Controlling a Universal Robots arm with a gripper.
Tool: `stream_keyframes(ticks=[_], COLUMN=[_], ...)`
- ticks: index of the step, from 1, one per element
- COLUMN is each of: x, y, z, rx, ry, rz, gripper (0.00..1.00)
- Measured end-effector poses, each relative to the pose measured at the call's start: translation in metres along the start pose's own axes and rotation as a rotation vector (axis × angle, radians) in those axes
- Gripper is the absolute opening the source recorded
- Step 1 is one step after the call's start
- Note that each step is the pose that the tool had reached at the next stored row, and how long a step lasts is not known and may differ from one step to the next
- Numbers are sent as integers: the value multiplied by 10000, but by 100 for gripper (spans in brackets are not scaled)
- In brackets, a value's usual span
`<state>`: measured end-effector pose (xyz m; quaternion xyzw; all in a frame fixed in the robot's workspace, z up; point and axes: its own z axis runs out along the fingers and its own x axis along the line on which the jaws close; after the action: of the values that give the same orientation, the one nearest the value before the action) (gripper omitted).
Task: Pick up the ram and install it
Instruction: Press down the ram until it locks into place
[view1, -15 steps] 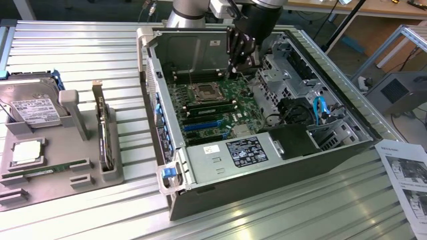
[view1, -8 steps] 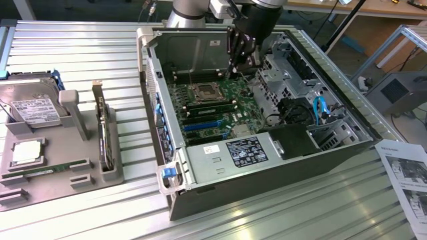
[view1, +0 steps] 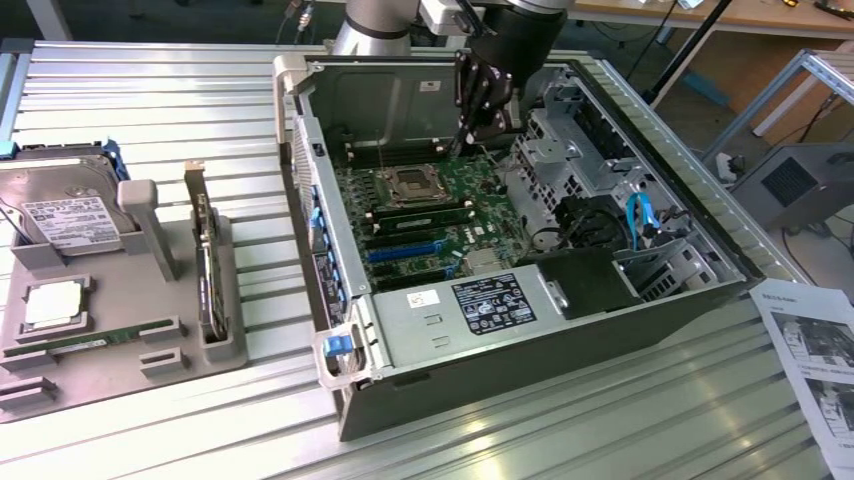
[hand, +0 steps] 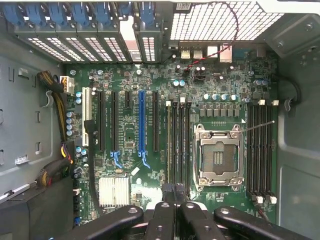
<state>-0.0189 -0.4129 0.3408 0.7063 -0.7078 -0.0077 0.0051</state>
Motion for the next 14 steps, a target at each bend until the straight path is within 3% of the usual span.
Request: stream_keyframes(ticks=[9,14], x=[0,0], y=[0,0], z=[0,0], rx=[1,4], ry=[0,-18], rz=[8,1015], gripper=[11,11])
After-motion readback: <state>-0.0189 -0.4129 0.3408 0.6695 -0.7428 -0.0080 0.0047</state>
